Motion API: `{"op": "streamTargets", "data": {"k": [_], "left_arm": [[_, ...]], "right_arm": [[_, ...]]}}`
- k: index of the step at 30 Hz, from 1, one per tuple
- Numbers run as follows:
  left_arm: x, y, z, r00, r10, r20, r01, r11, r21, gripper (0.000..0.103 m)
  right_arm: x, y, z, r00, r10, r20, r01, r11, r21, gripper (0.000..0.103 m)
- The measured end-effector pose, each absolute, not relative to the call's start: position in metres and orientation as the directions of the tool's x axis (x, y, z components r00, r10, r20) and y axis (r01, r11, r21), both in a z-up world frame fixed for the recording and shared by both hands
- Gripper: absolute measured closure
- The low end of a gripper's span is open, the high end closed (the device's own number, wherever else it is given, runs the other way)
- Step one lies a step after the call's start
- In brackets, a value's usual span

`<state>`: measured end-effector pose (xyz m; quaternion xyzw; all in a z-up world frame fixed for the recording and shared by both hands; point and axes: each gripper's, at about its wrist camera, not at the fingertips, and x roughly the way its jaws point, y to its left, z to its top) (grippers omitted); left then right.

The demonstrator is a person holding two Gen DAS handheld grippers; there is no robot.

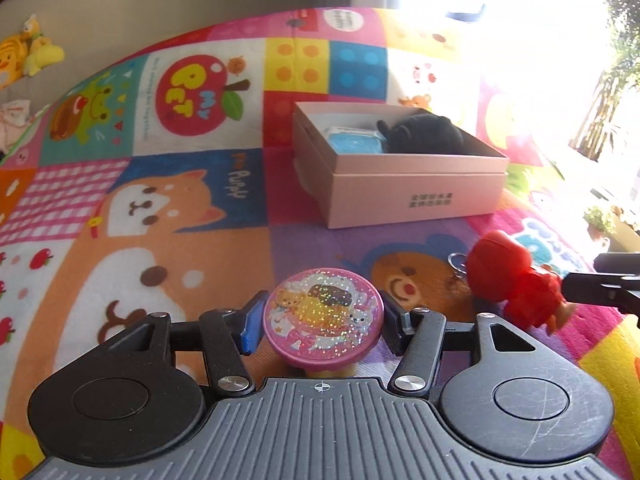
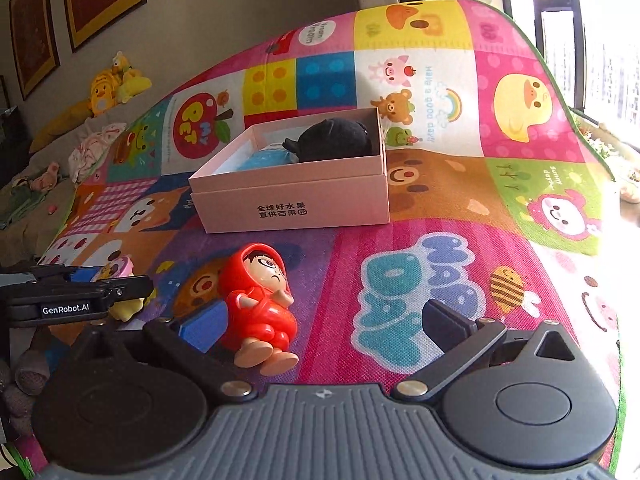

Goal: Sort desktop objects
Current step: 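Grasp the pink-capped yellow toy with left while right lifts the red hooded figure, then carry the pink-capped yellow toy over the pink box with the left gripper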

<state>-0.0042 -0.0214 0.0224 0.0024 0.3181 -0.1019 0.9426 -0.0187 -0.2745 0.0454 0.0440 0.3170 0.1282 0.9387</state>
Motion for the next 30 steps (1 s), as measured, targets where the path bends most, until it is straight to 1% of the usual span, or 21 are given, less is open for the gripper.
{"op": "streamTargets", "data": {"k": [2,4,6,9,11,12,13,14,15,18,21,23,26,28,30], "left_arm": [[-0.011,-0.028,0.018,0.769,-0.209,-0.604,0.219,0.974,-0.057,0.035],[-0.015,-0.032,0.012,0.764,-0.209,-0.610,0.229,0.972,-0.047,0.024],[-0.016,-0.031,0.011,0.762,-0.208,-0.613,0.226,0.973,-0.049,0.023],[-0.016,-0.027,0.012,0.769,-0.198,-0.607,0.205,0.977,-0.058,0.010],[-0.016,-0.027,0.012,0.765,-0.202,-0.612,0.209,0.976,-0.062,0.010],[-0.016,-0.027,0.012,0.765,-0.199,-0.613,0.208,0.976,-0.058,0.009],[-0.016,-0.028,0.012,0.766,-0.197,-0.613,0.207,0.977,-0.055,0.008],[-0.016,-0.029,0.012,0.766,-0.195,-0.613,0.208,0.977,-0.052,0.008],[-0.016,-0.029,0.012,0.766,-0.195,-0.613,0.208,0.977,-0.050,0.008],[-0.017,-0.028,0.011,0.768,-0.195,-0.610,0.204,0.977,-0.056,0.007],[-0.016,-0.026,0.011,0.768,-0.198,-0.609,0.195,0.978,-0.072,0.007],[-0.016,-0.024,0.011,0.767,-0.201,-0.609,0.191,0.978,-0.083,0.007],[-0.015,-0.023,0.011,0.764,-0.205,-0.611,0.188,0.978,-0.094,0.006],[-0.015,-0.023,0.011,0.764,-0.205,-0.611,0.187,0.978,-0.095,0.006],[-0.015,-0.022,0.010,0.764,-0.206,-0.611,0.187,0.978,-0.095,0.006]], "right_arm": [[-0.020,-0.269,0.044,0.760,0.274,-0.590,-0.231,0.962,0.149,0.000],[-0.021,-0.265,0.043,0.755,0.279,-0.593,-0.241,0.960,0.144,0.000],[-0.022,-0.261,0.042,0.753,0.284,-0.593,-0.251,0.958,0.140,0.000],[-0.019,-0.258,0.043,0.749,0.309,-0.586,-0.267,0.950,0.159,0.000],[-0.012,-0.260,0.045,0.734,0.339,-0.589,-0.266,0.941,0.210,0.000],[-0.008,-0.261,0.046,0.727,0.351,-0.590,-0.265,0.936,0.231,0.002],[-0.002,-0.263,0.048,0.717,0.369,-0.592,-0.262,0.929,0.261,0.005],[0.004,-0.266,0.049,0.704,0.388,-0.595,-0.257,0.920,0.296,0.011],[0.009,-0.269,0.050,0.694,0.408,-0.593,-0.249,0.909,0.334,0.015],[0.020,-0.282,0.050,0.682,0.451,-0.576,-0.209,0.875,0.438,0.022],[0.027,-0.295,0.043,0.672,0.473,-0.570,-0.159,0.843,0.513,0.026],[0.031,-0.299,0.036,0.656,0.474,-0.588,-0.124,0.836,0.535,0.028],[0.033,-0.294,0.030,0.625,0.504,-0.596,-0.138,0.823,0.551,0.030],[0.033,-0.283,0.031,0.618,0.498,-0.608,-0.164,0.838,0.520,0.031],[0.033,-0.272,0.031,0.614,0.477,-0.629,-0.184,0.861,0.474,0.037]]}}
